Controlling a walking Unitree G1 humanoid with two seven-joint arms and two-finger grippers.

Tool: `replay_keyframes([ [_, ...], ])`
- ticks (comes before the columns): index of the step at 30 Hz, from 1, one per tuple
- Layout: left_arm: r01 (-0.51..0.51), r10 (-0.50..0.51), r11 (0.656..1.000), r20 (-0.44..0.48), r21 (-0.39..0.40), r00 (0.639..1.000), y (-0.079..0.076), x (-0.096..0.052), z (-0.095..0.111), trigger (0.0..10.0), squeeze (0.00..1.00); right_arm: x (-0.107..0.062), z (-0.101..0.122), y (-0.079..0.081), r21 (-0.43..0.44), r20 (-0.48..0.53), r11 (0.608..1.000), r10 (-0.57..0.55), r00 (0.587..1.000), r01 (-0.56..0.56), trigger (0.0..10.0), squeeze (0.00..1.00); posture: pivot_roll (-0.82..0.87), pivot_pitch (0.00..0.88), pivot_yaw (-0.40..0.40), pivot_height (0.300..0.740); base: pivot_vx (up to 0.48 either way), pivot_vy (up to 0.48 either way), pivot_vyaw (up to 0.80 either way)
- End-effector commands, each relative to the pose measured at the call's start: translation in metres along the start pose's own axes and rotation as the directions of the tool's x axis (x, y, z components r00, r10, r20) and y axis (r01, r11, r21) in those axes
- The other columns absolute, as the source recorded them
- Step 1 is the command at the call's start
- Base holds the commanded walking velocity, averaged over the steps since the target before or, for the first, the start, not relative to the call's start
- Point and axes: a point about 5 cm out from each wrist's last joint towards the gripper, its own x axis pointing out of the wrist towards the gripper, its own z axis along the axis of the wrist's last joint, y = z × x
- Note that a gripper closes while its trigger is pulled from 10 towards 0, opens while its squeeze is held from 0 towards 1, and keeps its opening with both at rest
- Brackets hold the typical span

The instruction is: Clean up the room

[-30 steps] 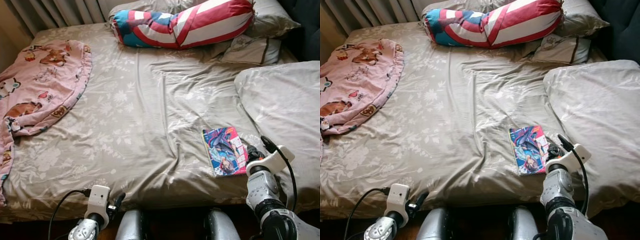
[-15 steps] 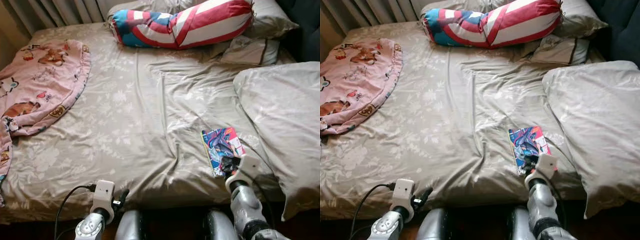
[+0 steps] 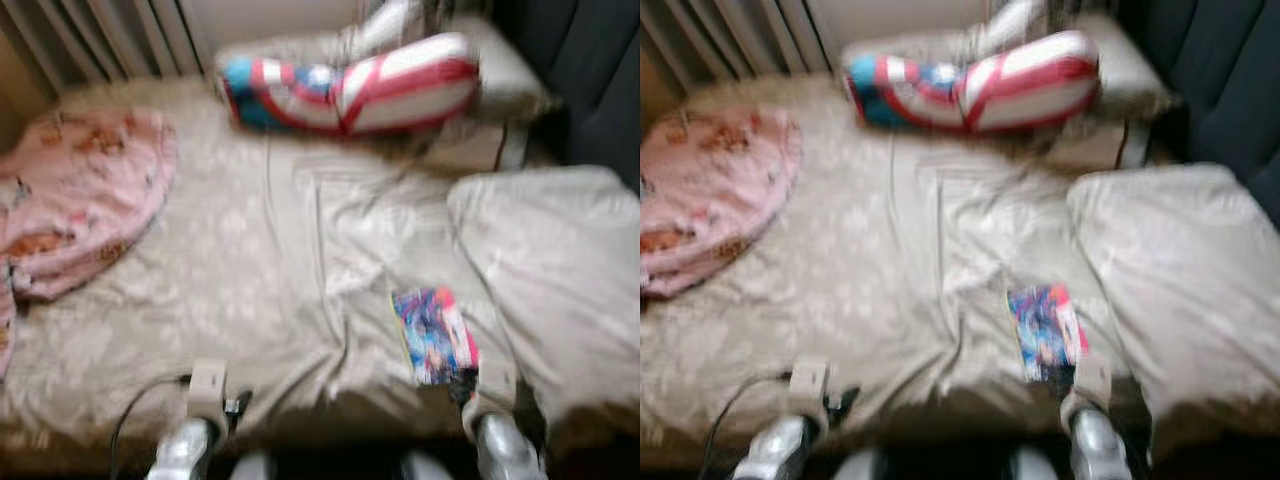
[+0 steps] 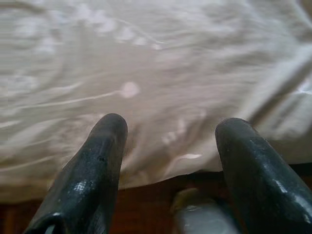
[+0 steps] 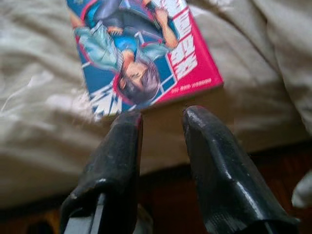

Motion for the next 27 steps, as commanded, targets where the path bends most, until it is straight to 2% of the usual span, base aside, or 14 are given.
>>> replay_keyframes([
  [1,-0.029,0.028,1.0,-0.066,-0.011,0.997,0.007,-0.004,-0.013,10.0,0.0,-0.003,-0.012,0.001,-0.012,-0.047,1.0,-0.009,0.999,0.008,10.0,0.0,-0.09,0.0,0.019,0.739,0.0,0.0,0.0],
  [4,-0.027,0.028,1.0,-0.098,0.004,0.995,0.004,-0.005,-0.019,10.0,0.0,-0.007,-0.022,-0.003,-0.029,-0.082,0.999,-0.034,0.996,0.032,10.0,0.0,-0.08,0.0,0.009,0.74,0.0,0.0,0.0],
  [6,-0.025,0.028,0.999,-0.136,0.022,0.99,0.0,-0.008,-0.028,10.0,0.0,-0.012,-0.038,-0.005,-0.049,-0.154,0.999,-0.031,0.988,0.024,10.0,0.0,-0.07,0.0,-0.007,0.74,0.0,0.0,0.0],
  [7,-0.033,0.033,0.999,-0.151,0.002,0.988,-0.002,-0.009,-0.032,10.0,0.0,-0.014,-0.043,-0.006,-0.063,-0.171,0.998,-0.029,0.985,0.018,10.0,0.0,-0.07,0.0,-0.012,0.74,0.0,0.0,0.0],
  [11,-0.034,0.03,0.999,-0.191,-0.018,0.981,-0.007,-0.011,-0.041,10.0,0.0,-0.015,-0.045,-0.009,-0.064,-0.181,0.997,-0.046,0.982,0.035,10.0,0.0,-0.08,0.0,-0.001,0.74,0.0,0.0,0.0],
  [16,-0.01,0.009,1.0,-0.246,-0.003,0.969,-0.015,-0.016,-0.055,10.0,0.0,-0.012,-0.037,-0.005,-0.034,-0.158,0.999,-0.027,0.987,0.022,10.0,0.0,-0.13,0.0,0.009,0.74,0.0,0.0,0.0],
  [19,-0.011,0.01,1.0,-0.283,-0.002,0.959,-0.022,-0.019,-0.063,10.0,0.0,-0.01,-0.035,0.003,-0.126,-0.164,0.991,0.033,0.986,-0.054,10.0,0.0,-0.14,0.0,-0.008,0.74,0.0,0.0,0.0],
  [24,-0.009,0.002,1.0,-0.291,-0.023,0.957,-0.033,-0.019,-0.064,10.0,0.0,-0.012,-0.039,-0.001,-0.139,-0.178,0.989,0.033,0.984,-0.058,10.0,0.0,-0.11,0.0,-0.026,0.74,0.0,0.0,0.0],
  [27,-0.015,0.008,1.0,-0.29,-0.024,0.957,-0.033,-0.018,-0.064,10.0,0.0,-0.014,-0.045,0.003,-0.145,-0.198,0.987,0.043,0.979,-0.073,10.0,0.0,-0.11,0.0,-0.023,0.74,0.0,0.0,0.0],
])
